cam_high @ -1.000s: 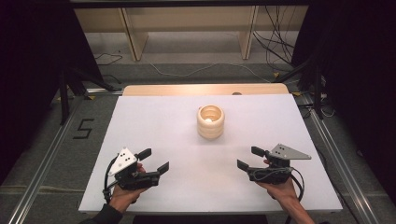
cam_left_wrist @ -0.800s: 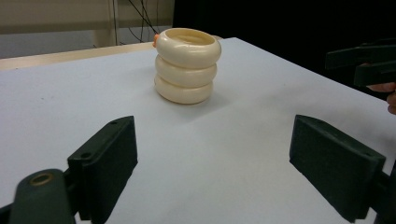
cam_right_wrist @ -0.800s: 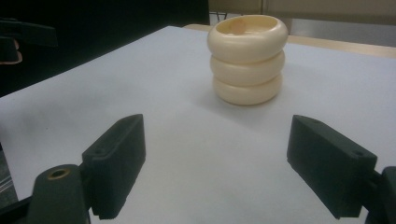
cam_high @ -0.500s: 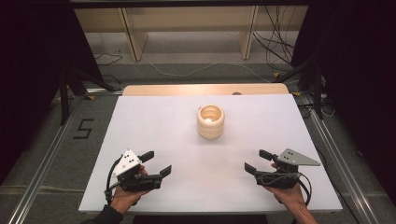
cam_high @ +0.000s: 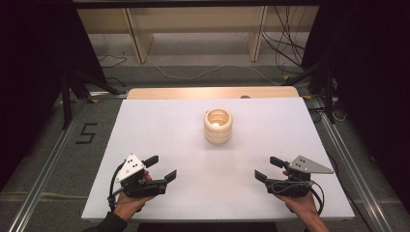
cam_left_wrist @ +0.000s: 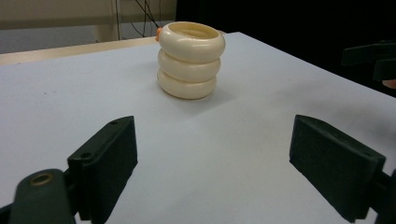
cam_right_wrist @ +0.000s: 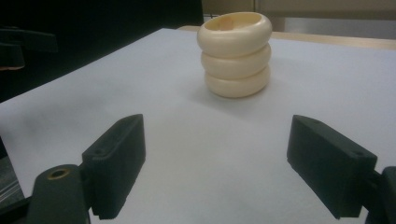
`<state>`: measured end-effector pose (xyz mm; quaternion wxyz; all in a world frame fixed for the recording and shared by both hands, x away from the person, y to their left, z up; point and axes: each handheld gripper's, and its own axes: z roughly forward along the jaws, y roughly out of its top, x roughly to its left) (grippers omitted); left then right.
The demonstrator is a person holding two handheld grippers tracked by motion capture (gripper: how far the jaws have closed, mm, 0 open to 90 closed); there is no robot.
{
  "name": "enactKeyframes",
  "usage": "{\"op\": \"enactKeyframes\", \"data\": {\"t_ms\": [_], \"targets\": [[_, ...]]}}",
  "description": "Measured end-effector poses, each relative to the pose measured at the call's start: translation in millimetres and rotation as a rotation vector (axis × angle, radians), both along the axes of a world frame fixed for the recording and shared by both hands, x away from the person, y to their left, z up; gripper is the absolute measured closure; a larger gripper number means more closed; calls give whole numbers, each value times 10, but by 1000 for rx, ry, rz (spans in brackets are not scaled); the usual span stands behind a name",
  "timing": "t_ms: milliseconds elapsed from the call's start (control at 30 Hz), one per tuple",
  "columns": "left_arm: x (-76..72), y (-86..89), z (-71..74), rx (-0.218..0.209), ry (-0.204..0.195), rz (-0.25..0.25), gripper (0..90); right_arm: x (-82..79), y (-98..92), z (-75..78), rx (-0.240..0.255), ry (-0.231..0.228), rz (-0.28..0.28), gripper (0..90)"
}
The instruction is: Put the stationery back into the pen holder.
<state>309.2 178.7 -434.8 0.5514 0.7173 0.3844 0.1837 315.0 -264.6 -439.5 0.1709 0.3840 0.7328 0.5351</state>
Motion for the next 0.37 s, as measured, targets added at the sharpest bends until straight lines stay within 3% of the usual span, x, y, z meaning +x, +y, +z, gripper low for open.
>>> {"op": "enactKeyframes", "data": {"t_ms": [367], "targets": [[5, 16, 9, -6, -2, 8, 144, 20, -10, 11, 0, -5, -6, 199]]}}
